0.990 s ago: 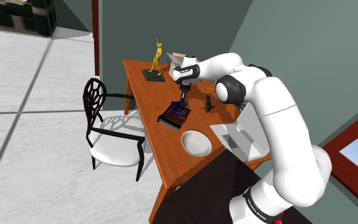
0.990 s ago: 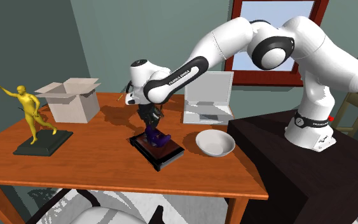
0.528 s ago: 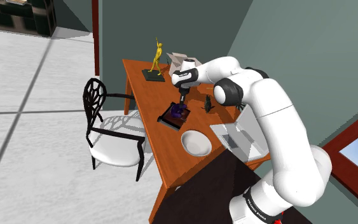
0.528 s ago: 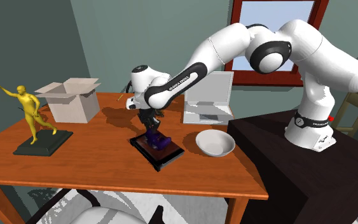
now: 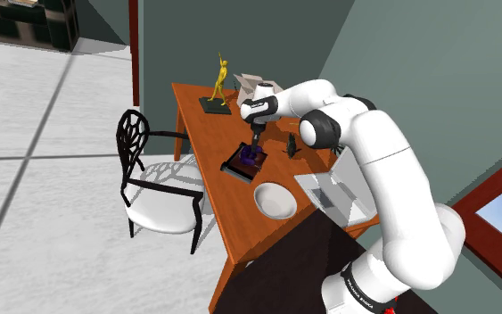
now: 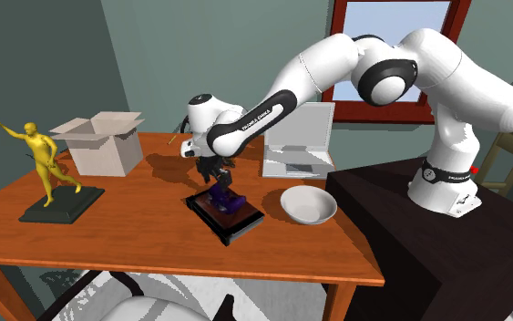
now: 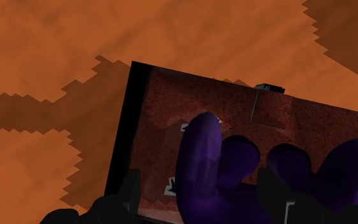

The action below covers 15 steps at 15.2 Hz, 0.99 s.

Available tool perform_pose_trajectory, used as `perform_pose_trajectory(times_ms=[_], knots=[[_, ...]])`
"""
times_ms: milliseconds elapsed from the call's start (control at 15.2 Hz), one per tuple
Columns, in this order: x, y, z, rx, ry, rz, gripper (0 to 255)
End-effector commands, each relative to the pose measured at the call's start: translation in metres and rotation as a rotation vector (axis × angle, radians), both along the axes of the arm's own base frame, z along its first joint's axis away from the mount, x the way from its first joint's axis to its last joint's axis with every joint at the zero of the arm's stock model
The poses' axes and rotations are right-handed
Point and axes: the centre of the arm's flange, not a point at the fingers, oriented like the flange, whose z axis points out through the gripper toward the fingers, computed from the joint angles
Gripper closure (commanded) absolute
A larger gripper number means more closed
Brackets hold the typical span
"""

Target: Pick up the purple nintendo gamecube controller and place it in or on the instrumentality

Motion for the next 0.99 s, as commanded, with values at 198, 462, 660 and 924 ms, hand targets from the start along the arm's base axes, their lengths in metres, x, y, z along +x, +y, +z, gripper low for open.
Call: perform_pose_trajectory(times_ms=[198, 462, 660, 924], knots=[[0.001, 0.002, 0.013, 0.0, 0.0, 0.0, 0], [0.003, 0.007, 0.049, 0.0, 0.0, 0.0, 0], [0.003, 0.007, 0.049, 0.0, 0.0, 0.0, 0], [0.003, 0.007, 0.049, 0.0, 0.0, 0.0, 0]])
